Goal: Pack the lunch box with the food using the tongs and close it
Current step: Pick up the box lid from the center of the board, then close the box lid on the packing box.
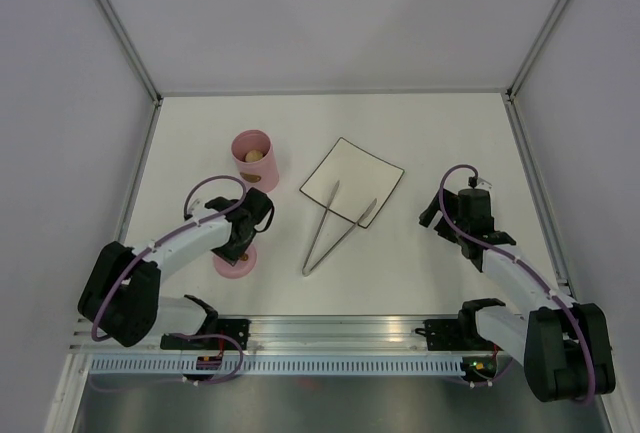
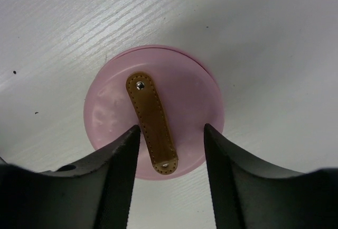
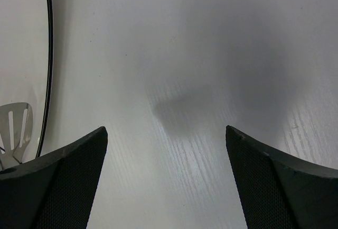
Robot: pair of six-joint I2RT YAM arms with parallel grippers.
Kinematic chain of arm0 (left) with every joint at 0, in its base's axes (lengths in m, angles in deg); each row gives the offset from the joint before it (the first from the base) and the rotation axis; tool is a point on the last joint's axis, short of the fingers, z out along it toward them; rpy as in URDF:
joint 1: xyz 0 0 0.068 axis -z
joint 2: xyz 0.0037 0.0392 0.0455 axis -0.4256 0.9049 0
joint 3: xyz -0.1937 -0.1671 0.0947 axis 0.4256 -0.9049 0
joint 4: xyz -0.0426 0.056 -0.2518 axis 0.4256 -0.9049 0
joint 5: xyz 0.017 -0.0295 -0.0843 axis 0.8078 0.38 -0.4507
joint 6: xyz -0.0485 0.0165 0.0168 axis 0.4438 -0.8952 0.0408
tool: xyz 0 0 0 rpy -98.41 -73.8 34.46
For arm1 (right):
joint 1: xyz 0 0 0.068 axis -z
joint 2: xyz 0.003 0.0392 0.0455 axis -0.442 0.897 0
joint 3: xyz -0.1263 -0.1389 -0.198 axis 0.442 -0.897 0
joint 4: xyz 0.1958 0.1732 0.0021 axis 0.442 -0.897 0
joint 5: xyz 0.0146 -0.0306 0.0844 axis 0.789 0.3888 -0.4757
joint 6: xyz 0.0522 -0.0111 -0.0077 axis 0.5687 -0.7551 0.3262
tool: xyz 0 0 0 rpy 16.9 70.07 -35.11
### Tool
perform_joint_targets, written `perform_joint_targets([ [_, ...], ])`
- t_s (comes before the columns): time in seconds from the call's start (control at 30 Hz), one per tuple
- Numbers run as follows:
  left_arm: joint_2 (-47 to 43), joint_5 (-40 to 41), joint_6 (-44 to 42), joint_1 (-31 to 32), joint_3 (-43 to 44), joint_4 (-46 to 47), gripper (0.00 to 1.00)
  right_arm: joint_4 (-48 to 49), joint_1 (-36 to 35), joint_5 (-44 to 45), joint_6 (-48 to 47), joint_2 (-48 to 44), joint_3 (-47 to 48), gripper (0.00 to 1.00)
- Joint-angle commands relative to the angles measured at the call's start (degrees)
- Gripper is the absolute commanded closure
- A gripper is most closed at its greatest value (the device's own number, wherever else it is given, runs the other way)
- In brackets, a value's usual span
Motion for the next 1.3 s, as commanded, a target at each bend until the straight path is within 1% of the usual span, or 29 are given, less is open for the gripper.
perform_joint_targets([
  [0.0,0.31,0.27,2.08,-0.68,-1.1,1.77,0.47,1.4,-0.24,1.43,0.32,0.61,2.7,0.02],
  [0.03,0.31,0.18,1.99,-0.68,-1.37,1.86,0.48,1.32,-0.24,1.43,0.32,0.7,2.7,0.02],
  [0.07,0.31,0.0,1.99,-0.68,-1.46,2.03,0.53,1.32,-0.24,1.6,0.32,0.79,2.7,0.02],
  [0.17,1.01,-0.52,1.37,-0.68,-1.72,2.56,0.61,1.32,-0.24,1.95,0.5,1.23,2.79,0.02],
  [0.23,2.32,-1.4,1.28,-0.68,-1.89,2.74,0.62,1.4,-0.15,2.13,0.58,1.67,2.79,0.02],
  [0.3,3.55,-3.16,1.46,-0.68,-2.16,3.17,0.75,1.58,-0.24,2.57,0.67,2.11,2.88,0.02],
  [0.33,3.73,-3.6,1.72,-0.77,-2.51,3.26,0.77,1.67,-0.24,2.74,0.76,2.37,2.96,0.02],
  [0.37,3.73,-4.3,1.72,-0.68,-2.77,3.53,0.93,1.67,-0.24,2.92,0.93,2.46,3.14,0.02],
  [0.4,3.39,-4.57,1.55,-0.77,-2.78,3.79,0.98,1.84,-0.24,3.01,0.94,2.72,3.23,0.02],
  [0.47,2.51,-3.96,0.59,-0.68,-2.43,3.97,0.98,2.02,-0.24,2.83,0.94,3.07,3.67,0.02],
  [0.53,0.32,-2.12,-3.01,-0.68,-0.68,3.97,0.98,2.19,-0.24,2.75,0.94,3.69,4.02,0.02],
  [0.63,-2.76,0.78,-9.95,-0.68,2.49,3.88,0.98,2.9,-0.24,2.75,1.46,4.48,4.11,0.02],
  [0.67,-4.77,2.71,-14.32,-0.68,3.45,3.79,0.98,3.25,-0.24,2.75,1.64,4.91,4.2,0.02],
  [0.73,-6.8,4.39,-19.0,-0.77,6.44,3.7,0.98,3.6,-0.24,2.22,1.9,5.27,4.37,0.02],
  [0.77,-9.16,5.61,-23.11,-0.77,7.58,3.18,0.98,3.86,-0.24,2.22,1.99,5.71,4.55,0.02],
  [0.83,-11.28,6.41,-26.83,-0.68,11.45,2.57,0.98,4.21,-0.24,1.96,1.99,6.32,4.72,0.02],
  [0.87,-13.04,6.94,-28.84,-0.68,13.03,0.82,0.98,4.3,-0.24,1.78,1.99,7.11,5.07,0.02],
  [0.9,-14.1,7.12,-30.08,-0.68,16.35,0.46,0.98,4.22,-0.24,1.52,1.9,7.55,5.34,0.02],
  [0.97,-15.42,7.21,-34.02,-0.68,19.27,0.36,0.98,4.48,-0.24,0.99,1.82,8.78,5.87,0.02],
  [1.0,-16.21,7.47,-35.44,-0.68,22.07,0.71,0.98,4.57,-0.24,0.81,1.9,9.05,5.95,0.02],
  [1.03,-16.22,7.65,-37.37,-0.68,23.58,1.06,0.98,4.83,-0.24,0.73,1.99,9.31,6.04,0.02],
  [1.07,-15.87,7.91,-42.35,-0.68,24.98,1.76,0.98,5.09,-0.24,0.46,2.08,9.49,6.22,0.02],
  [1.1,-14.82,8.0,-45.18,-0.68,27.61,4.12,0.98,5.09,-0.24,0.2,2.25,9.58,6.39,0.02],
  [1.13,-14.03,8.09,-50.6,-0.68,28.85,5.27,0.98,5.27,-0.24,0.02,2.25,9.66,6.65,0.02],
  [1.2,-10.18,7.74,-55.64,-0.77,32.28,9.39,0.98,5.27,-0.24,-0.42,2.34,9.75,7.01,0.02],
  [1.27,-7.01,4.41,-61.35,-1.3,36.57,10.99,0.98,4.92,-0.24,-0.59,2.25,9.93,7.62,0.02],
])
